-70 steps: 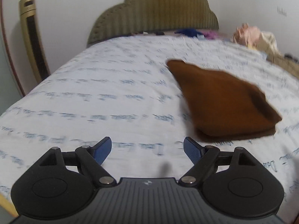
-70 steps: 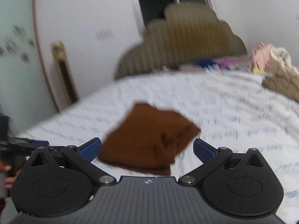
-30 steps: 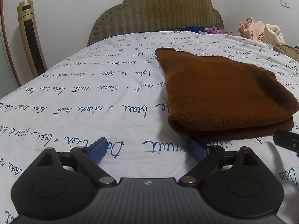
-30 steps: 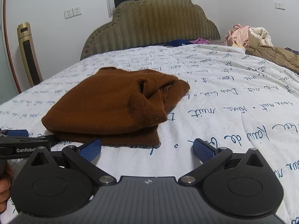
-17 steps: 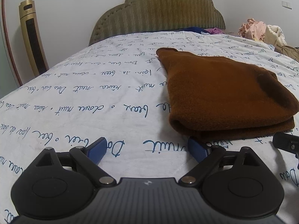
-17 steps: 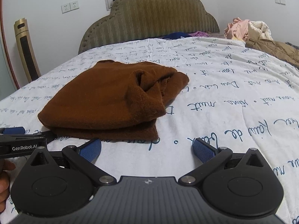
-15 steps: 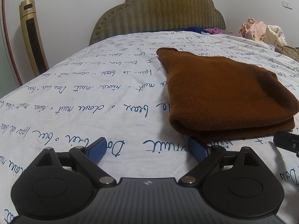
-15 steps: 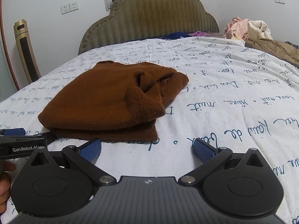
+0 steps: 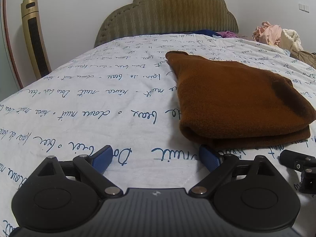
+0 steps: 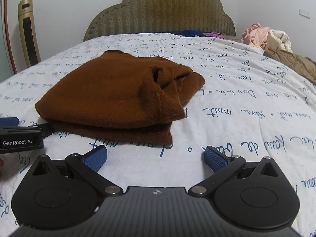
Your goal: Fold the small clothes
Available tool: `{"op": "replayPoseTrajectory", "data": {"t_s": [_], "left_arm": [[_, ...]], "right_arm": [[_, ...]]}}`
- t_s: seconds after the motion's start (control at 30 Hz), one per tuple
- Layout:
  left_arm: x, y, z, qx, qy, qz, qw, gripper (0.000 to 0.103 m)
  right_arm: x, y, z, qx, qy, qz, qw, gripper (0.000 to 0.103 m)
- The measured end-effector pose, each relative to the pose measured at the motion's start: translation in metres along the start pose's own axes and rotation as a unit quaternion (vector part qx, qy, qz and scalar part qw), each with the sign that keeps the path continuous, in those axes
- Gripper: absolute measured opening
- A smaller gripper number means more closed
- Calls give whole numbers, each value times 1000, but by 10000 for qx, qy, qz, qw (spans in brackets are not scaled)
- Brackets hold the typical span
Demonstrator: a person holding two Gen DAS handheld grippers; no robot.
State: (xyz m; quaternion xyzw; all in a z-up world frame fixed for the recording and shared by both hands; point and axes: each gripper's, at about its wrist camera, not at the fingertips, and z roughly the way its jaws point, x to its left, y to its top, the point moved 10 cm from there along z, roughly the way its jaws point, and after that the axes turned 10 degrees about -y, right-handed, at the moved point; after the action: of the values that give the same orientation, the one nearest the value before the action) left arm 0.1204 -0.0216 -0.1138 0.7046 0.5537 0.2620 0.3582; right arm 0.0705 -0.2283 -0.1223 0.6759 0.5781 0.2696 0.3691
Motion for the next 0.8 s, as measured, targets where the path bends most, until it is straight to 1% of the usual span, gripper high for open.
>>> {"op": "replayPoseTrajectory", "data": {"t_s": [0.1, 0.17, 0.37, 0.47, 0.53, 0.73, 0.8], "left_arm": [[0, 0, -1, -24, -36, -34, 10000, 95], [0, 0, -1, -35, -42, -47, 10000, 95], [0, 0, -2, -88, -111, -160, 9998, 96], [-1, 0, 0, -29, -174, -146, 9997, 99], [-2, -1, 1, 17, -200, -117, 9997, 100], [-4, -1, 3, 61, -181, -36, 9998, 102], [-3, -1, 3, 65, -182, -32, 9998, 102]], "right_arm": [[-2, 0, -2, -42, -3, 62, 10000, 103], [-3, 0, -2, -51, -78, 72, 9999, 103], [-1, -1, -1, -66, -263, -64, 9996, 103], [1, 0, -2, -103, -306, -121, 9994, 103], [0, 0, -2, -96, -277, -99, 9995, 103], [-6, -1, 2, 7, -7, 152, 9999, 103], [-5, -1, 2, 12, 6, 160, 9999, 103]]}}
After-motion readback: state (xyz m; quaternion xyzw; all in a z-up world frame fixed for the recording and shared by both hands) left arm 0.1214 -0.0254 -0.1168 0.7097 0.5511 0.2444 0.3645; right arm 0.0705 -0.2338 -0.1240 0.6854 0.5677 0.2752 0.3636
